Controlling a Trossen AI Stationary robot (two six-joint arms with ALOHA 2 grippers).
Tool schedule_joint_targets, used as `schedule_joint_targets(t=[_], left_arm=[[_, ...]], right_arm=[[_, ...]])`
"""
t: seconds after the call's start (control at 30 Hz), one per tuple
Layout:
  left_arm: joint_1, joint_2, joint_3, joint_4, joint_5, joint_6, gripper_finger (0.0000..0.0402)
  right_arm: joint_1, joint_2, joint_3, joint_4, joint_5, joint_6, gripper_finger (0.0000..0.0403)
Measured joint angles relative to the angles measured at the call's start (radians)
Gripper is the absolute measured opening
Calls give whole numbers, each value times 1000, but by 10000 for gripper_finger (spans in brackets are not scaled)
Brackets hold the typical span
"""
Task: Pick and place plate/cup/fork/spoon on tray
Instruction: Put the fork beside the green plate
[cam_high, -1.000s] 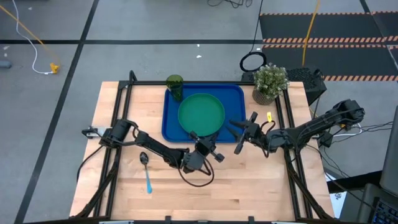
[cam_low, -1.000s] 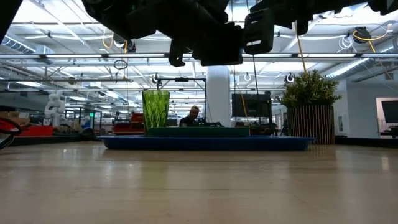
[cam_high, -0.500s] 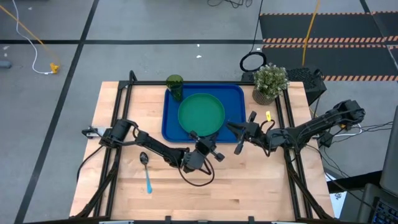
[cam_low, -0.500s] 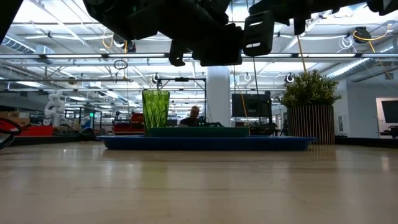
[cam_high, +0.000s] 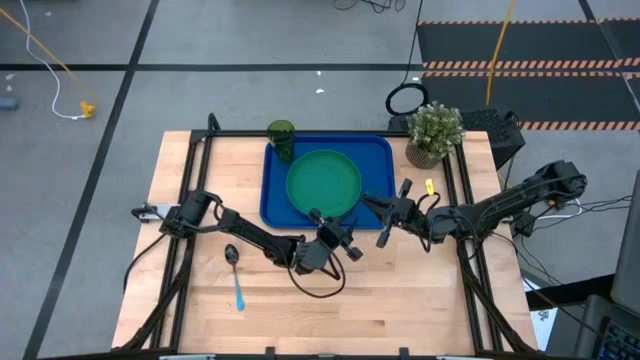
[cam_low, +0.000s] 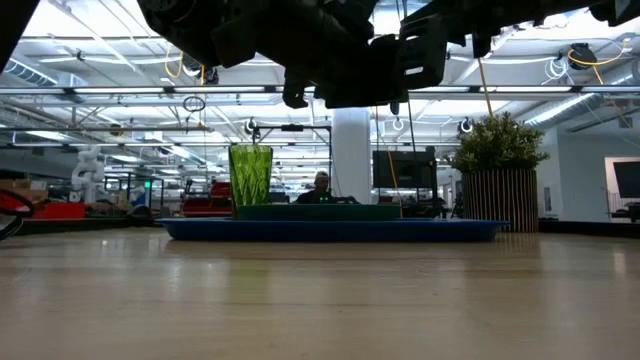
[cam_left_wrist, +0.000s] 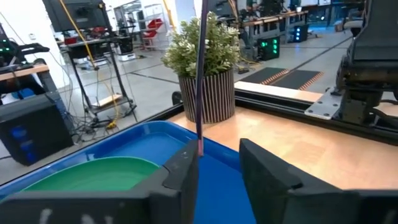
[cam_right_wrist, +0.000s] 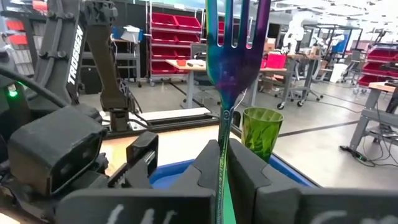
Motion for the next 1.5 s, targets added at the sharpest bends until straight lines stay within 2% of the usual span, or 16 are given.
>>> schedule_joint_targets(t=[0.17,0.33,0.43,0.57,0.73,0.87,0.93,1.07,1.17,1.37,1.5], left_arm=[[-6,-47,-1,-69,20,25,154],[-23,-168,-1,-270,23,-4,154],[-33,-258,0,-430,39,-72,147],[-50,-362,0,-634,61,-183,137],[-74,-446,0,-810,61,-276,126],[-89,-480,0,-891,60,-319,119],[-94,-487,0,-906,59,-332,116],[-104,-486,0,-907,60,-334,112],[-107,-486,0,-907,61,-334,111],[-119,-486,0,-906,68,-349,111],[-131,-486,0,-896,68,-346,111]], right_arm=[[-1,-11,0,-51,20,10,5],[-7,-41,1,-126,59,93,4],[-19,-47,1,-217,83,231,4],[-40,-33,1,-337,75,495,4],[-64,-26,1,-356,0,596,4],[-102,-26,7,-381,-12,654,4],[-146,-26,22,-455,-57,713,4],[-275,-25,76,-706,-244,824,4],[-364,-26,108,-845,-329,856,4],[-507,-7,110,-876,-472,930,4],[-613,44,113,-845,-628,981,4]])
